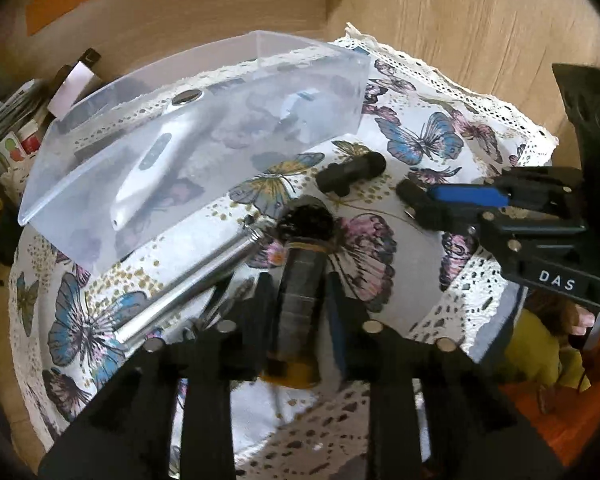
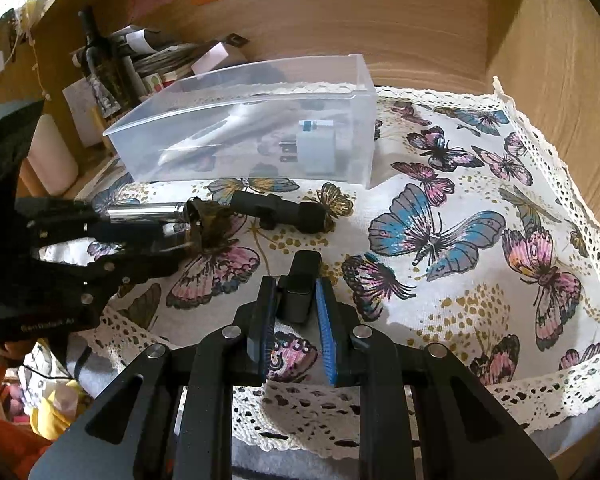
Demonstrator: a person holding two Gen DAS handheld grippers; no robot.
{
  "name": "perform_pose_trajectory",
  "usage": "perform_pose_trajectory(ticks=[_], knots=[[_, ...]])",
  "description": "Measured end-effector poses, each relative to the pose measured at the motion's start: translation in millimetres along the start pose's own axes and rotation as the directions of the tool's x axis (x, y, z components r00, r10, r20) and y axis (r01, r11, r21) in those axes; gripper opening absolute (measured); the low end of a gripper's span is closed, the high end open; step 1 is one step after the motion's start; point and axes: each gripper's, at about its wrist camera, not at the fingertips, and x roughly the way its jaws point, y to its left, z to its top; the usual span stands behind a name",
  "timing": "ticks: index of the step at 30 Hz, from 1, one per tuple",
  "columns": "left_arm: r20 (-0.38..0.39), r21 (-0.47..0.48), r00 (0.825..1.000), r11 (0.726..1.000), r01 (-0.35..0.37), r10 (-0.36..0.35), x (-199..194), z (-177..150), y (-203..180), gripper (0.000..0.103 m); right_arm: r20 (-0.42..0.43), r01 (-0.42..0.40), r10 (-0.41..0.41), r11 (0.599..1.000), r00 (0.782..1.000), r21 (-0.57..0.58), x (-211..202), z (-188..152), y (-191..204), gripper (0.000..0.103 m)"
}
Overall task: Organize rigid objects
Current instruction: 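Grasp a black cylinder with the right tool while the left tool grasps the gold tube, then lower the black cylinder into the box and open while the left tool releases the tube inside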
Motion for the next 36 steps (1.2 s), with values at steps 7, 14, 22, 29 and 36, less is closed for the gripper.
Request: perform_pose_trajectory(ticks=[7, 14, 22, 29, 36], knots=[[0.079, -0.060, 0.996, 0.998, -0.034, 0.039, -22.0, 0.6, 4.4, 0.023, 0.057, -0.009, 0.009, 1.000, 0.998, 0.004, -12.0, 7.4, 2.2, 0.018], [0.216, -0.157, 0.972, 0.986, -0.053, 0.087, -65.2, 12.2, 26.6, 0.023, 0.133, -0.009, 0.009, 1.000, 0.991, -0.004, -26.2, 28.2, 5.6, 0.018], [0.338, -0.238, 0.925, 0.967, -0.097, 0.176, -101.2, 34.2, 54.7, 0.023, 0.232, -0.017, 0.020, 1.000, 0.972, -0.016, -36.8, 66.5, 12.3, 0.018], [0.389, -0.297, 0.892, 0.948, -0.115, 0.230, -115.9, 59.8, 88.0, 0.023, 0.314, -0.013, 0.025, 0.999, 0.949, -0.040, -45.6, 107.2, 18.0, 0.018], [0.368, -0.307, 0.894, 0.941, -0.142, 0.255, -99.2, 83.8, 111.0, 0.023, 0.314, -0.016, 0.027, 0.999, 0.949, -0.039, -30.0, 139.5, 16.6, 0.018]])
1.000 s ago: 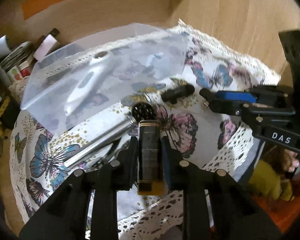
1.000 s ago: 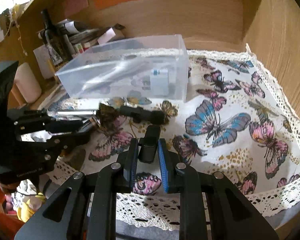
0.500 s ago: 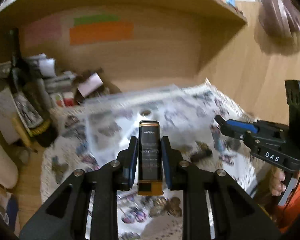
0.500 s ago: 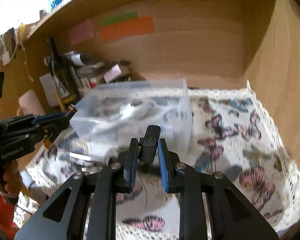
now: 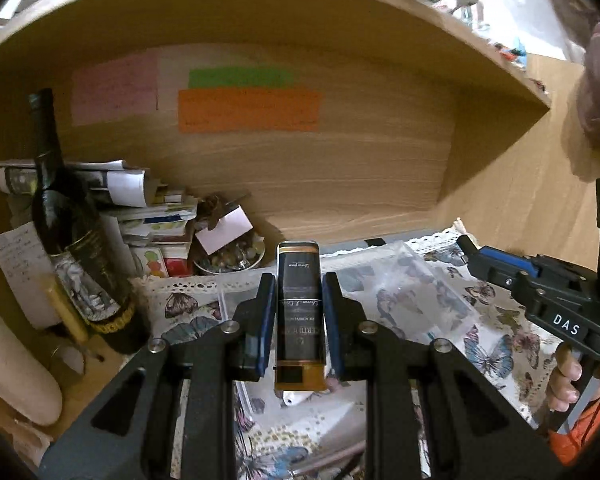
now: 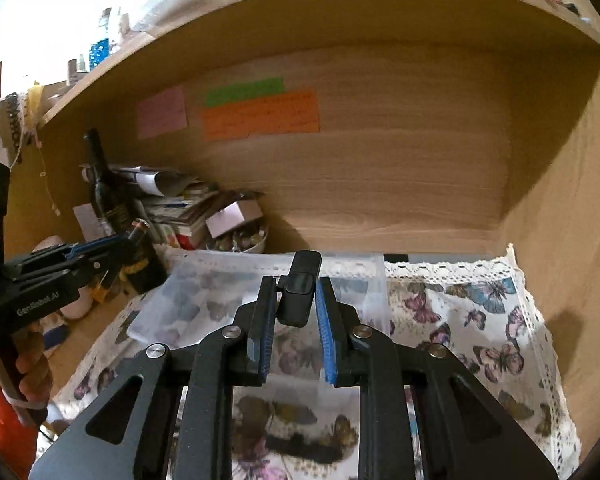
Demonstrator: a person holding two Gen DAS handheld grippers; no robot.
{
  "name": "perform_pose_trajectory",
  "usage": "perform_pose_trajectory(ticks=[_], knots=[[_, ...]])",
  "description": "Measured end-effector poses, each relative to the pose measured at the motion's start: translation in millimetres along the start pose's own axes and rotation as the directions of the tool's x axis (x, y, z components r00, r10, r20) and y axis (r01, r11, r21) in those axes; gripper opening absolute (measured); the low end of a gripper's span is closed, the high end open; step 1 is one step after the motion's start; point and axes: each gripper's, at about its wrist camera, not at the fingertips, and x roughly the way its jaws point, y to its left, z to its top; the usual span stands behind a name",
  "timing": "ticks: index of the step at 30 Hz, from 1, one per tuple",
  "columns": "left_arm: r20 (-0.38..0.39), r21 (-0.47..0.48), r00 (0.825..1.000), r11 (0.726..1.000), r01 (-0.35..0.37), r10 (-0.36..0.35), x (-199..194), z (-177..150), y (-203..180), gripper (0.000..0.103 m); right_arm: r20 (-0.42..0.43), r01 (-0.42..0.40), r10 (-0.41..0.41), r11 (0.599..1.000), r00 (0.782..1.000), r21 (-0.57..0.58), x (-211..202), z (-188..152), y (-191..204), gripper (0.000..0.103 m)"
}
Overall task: Organize rigid objects
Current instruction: 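Lower the black cylinder into the box and open while the left tool releases the tube inside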
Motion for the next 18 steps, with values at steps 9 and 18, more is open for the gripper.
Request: perform_pose_trajectory(ticks=[9, 18], knots=[[-0.115, 0.029, 0.993, 0.999, -0.024, 0.028, 59.1, -9.3, 3.0, 0.023, -0.118, -0.009, 0.009, 1.000, 0.993, 0.001, 53.8, -7.9, 1.2, 0.018], [-0.224, 0.025, 0.974, 0.999, -0.023, 0.028, 95.5, -27.8, 7.2, 0.023, -0.226, 0.004, -0.008, 1.000, 0.974, -0.018, 95.5, -24.5, 0.7, 0.018]])
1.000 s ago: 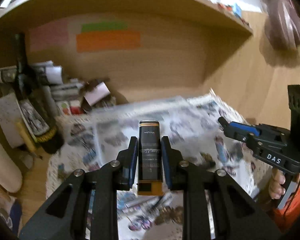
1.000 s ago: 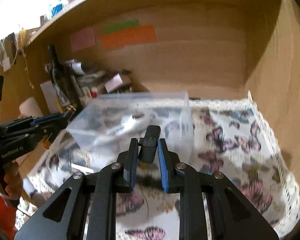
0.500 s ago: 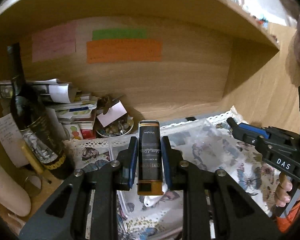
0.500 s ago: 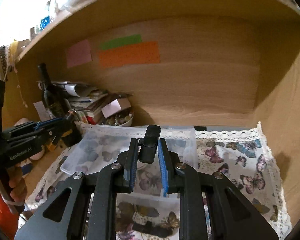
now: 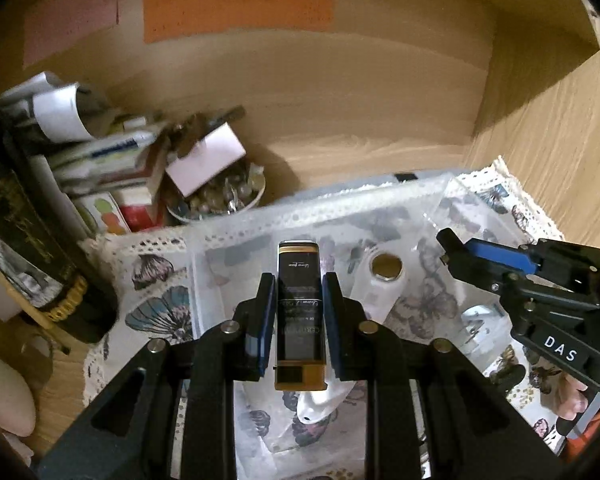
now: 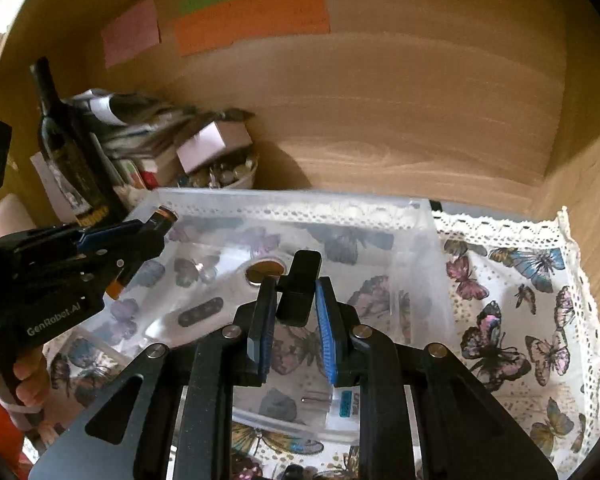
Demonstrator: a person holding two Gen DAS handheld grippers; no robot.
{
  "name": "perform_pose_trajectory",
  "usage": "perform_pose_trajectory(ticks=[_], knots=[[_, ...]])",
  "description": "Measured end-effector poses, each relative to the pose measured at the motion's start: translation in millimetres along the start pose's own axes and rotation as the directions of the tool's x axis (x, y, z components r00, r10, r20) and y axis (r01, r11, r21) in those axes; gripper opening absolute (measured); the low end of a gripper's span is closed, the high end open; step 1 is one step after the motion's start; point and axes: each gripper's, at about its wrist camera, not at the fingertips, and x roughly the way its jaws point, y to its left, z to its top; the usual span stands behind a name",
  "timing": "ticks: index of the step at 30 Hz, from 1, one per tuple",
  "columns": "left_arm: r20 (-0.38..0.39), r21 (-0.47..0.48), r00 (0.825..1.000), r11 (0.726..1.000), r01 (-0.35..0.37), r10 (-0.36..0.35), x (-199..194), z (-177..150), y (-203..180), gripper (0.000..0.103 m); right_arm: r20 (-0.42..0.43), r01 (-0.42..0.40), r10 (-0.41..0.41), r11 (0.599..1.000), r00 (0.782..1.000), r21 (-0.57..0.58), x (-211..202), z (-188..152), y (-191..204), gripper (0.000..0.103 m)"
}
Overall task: Organize rigid objects
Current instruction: 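Lower the black cylinder into the box and open while the left tool releases the tube inside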
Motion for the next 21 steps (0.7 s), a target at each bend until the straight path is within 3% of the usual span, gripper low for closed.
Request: perform_pose_trajectory(ticks=[7, 12, 17, 21], knots=[[-0.052, -0.021, 0.998, 0.999, 0.028, -0.029, 12.3, -3.8, 1.2, 0.023, -0.038, 0.007, -0.008, 1.000, 0.999, -0.016, 12.8, -1.3, 3.7, 0.018], [-0.040, -0.025, 0.999, 0.999, 0.027, -0.028, 6.5, -3.5, 2.2, 0.023, -0.053, 0.001, -0.003, 1.000, 0.999, -0.028, 15.4, -1.2, 6.9, 0.019], [-0.020, -0.026, 0.999, 0.999, 0.033, -0.033, -8.5, -0.9, 1.8, 0.023, -0.024, -0.005, 0.005, 1.000, 1.000, -0.016, 0.2, 0.2, 7.3, 0.030], [0.012, -0.030, 0.999, 0.999, 0.038, -0.037, -28.6, 0.3, 1.7, 0.034, 0.021, -0.007, 0.007, 1.000, 1.000, -0.014, -20.3, 2.4, 7.4, 0.037]])
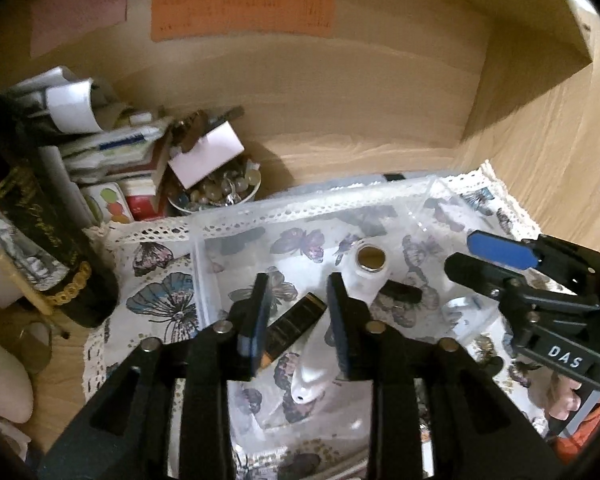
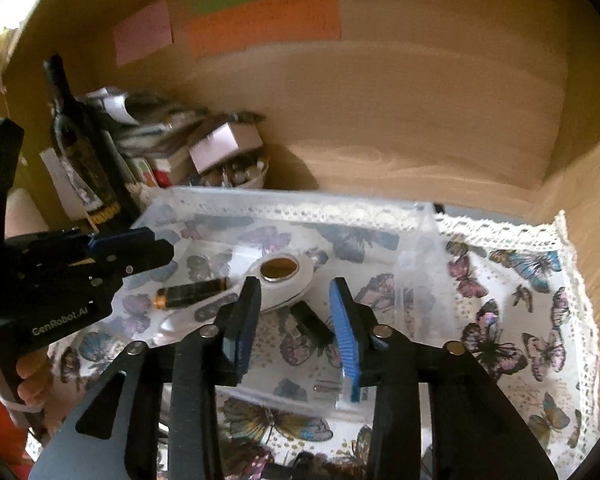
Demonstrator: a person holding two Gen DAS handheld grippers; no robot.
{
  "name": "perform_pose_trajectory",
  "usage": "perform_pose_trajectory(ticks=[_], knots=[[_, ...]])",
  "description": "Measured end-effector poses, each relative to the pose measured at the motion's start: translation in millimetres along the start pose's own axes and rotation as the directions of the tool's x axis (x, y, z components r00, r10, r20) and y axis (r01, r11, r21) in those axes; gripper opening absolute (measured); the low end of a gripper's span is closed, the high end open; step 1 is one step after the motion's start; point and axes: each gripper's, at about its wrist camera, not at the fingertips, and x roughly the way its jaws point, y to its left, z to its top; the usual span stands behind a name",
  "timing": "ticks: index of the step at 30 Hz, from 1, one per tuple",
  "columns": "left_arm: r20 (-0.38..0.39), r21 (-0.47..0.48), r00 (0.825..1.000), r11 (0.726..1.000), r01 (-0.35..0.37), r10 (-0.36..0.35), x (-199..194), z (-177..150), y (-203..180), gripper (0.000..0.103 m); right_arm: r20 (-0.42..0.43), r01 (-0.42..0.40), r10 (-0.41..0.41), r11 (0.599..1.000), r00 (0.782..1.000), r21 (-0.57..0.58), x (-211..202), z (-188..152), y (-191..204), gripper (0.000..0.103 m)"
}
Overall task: Organize rigid objects
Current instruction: 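Lower the black cylinder into the box and open while the left tool releases the tube inside, then grasp another black cylinder with the right tool while the left tool grasps the silver rod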
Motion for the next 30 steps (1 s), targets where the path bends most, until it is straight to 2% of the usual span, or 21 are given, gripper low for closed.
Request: perform_pose_trajectory(ticks=[5, 7, 14, 19, 21, 27, 30], knots=[[0.058, 0.037, 0.998, 0.999, -0.010, 0.008, -29.4, -5.1, -7.1, 0.045, 0.069, 0.003, -0.003, 1.000, 0.998, 0.000, -33.4, -0.2, 0.7, 0.045], [0.072, 0.051, 0.997, 0.999, -0.012, 0.009, -39.1, -10.0, -9.3, 0.052, 0.088, 0.005, -0.005, 1.000, 0.996, 0.000, -45.0, -2.9, 1.2, 0.047], [0.044, 0.085, 0.999, 0.996, 0.003, -0.007, -51.2, -35.2, -16.3, 0.054, 0.099, 0.028, -0.027, 1.000, 0.995, -0.002, -66.5, -22.5, 1.3, 0.051], [-0.016, 0.121, 0.999, 0.992, 0.034, -0.033, -47.1, -60.6, -24.1, 0.054, 0.053, 0.031, -0.032, 0.999, 0.998, 0.020, -64.5, -44.3, -4.3, 0.053], [-0.012, 0.155, 1.000, 0.988, 0.025, -0.024, -48.4, -71.4, -31.1, 0.054, 0.021, 0.032, -0.032, 0.999, 0.999, 0.026, -60.4, -55.6, -7.1, 0.053], [-0.080, 0.206, 0.994, 0.975, 0.086, -0.070, -36.2, -91.7, -49.7, 0.054, -0.087, 0.022, -0.022, 1.000, 0.996, 0.002, -43.5, -82.5, -8.9, 0.054], [-0.141, 0.213, 0.985, 0.969, 0.124, -0.095, -20.7, -98.8, -56.1, 0.054, -0.122, 0.012, -0.015, 0.999, 0.992, -0.031, -37.2, -88.6, -5.7, 0.054]])
